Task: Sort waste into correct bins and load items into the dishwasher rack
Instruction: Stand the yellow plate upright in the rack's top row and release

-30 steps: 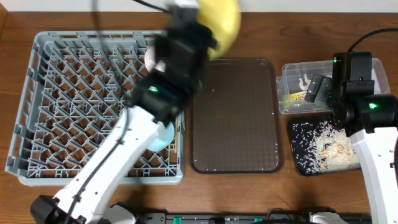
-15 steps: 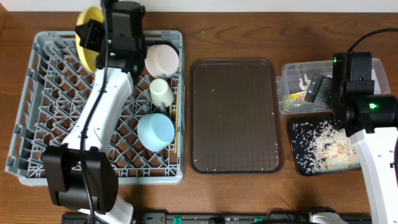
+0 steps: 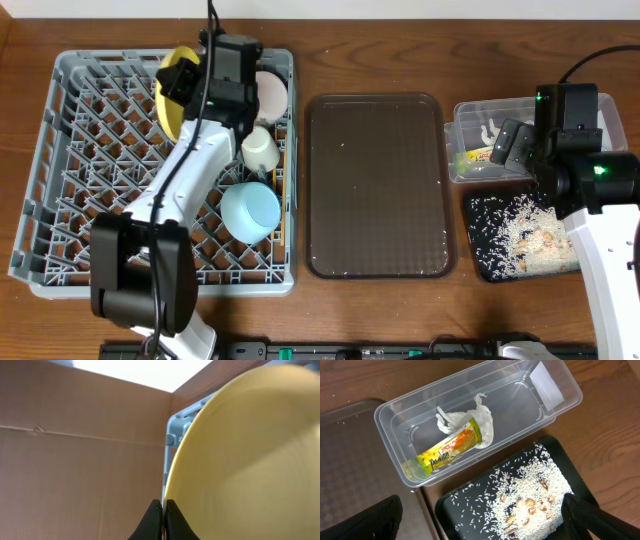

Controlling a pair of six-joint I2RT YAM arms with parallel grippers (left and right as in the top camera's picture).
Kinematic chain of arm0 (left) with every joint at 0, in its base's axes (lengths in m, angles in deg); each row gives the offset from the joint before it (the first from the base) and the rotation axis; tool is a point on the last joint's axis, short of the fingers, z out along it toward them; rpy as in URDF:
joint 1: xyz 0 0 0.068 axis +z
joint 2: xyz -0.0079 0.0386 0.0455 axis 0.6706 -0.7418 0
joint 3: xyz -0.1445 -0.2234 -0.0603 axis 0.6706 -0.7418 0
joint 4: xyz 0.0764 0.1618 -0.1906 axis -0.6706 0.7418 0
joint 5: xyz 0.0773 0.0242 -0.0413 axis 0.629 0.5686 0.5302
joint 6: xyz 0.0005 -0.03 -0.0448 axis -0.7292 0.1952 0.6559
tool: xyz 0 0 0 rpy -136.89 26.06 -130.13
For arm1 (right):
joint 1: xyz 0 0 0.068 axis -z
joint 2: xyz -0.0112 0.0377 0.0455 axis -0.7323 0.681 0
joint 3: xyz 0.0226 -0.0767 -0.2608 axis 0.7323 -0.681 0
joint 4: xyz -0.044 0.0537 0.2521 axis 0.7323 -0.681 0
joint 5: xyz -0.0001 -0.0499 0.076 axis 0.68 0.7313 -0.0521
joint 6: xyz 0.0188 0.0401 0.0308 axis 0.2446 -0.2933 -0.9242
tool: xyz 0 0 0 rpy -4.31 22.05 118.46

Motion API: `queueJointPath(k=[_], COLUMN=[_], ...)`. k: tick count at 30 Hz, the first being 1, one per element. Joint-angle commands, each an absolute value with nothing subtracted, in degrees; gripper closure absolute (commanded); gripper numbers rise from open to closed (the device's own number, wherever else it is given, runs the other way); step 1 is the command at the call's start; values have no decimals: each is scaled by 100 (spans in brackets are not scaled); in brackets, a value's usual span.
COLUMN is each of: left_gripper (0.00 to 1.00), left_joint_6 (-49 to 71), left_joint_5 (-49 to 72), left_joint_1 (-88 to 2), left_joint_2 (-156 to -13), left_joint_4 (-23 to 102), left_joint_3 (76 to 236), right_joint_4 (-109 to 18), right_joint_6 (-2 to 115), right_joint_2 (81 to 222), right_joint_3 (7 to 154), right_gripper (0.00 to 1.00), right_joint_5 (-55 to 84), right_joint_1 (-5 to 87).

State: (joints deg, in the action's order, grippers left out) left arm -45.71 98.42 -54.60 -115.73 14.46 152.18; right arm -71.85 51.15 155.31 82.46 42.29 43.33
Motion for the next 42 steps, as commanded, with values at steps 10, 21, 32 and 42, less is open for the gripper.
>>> queueJointPath(k=[10,21,32,42], left_gripper=[32,17,15,9], left_joint_6=[-3093,-599,946,994], left_joint_5=[9886,6922,4874,4896], left_joint_1=[-6757,-7071,-6287,-5469], left_joint_2=[-11568,-10784,-8685,-8242], left_joint_4=[2047,3865,3697,3883], left_joint_3=[15233,15500,15515,15513], right_joint_4=[-7194,-7194,-7194,-7194], right_joint_6=[5154,5154,5154,5154], right_joint_2=[15496,15496,15496,15496], right_joint_3=[8263,8263,8263,8263], right_gripper=[1,1,1,1], right_joint_5=[4321,4321,4321,4321], right_joint_1=[4335,4335,4338,4335])
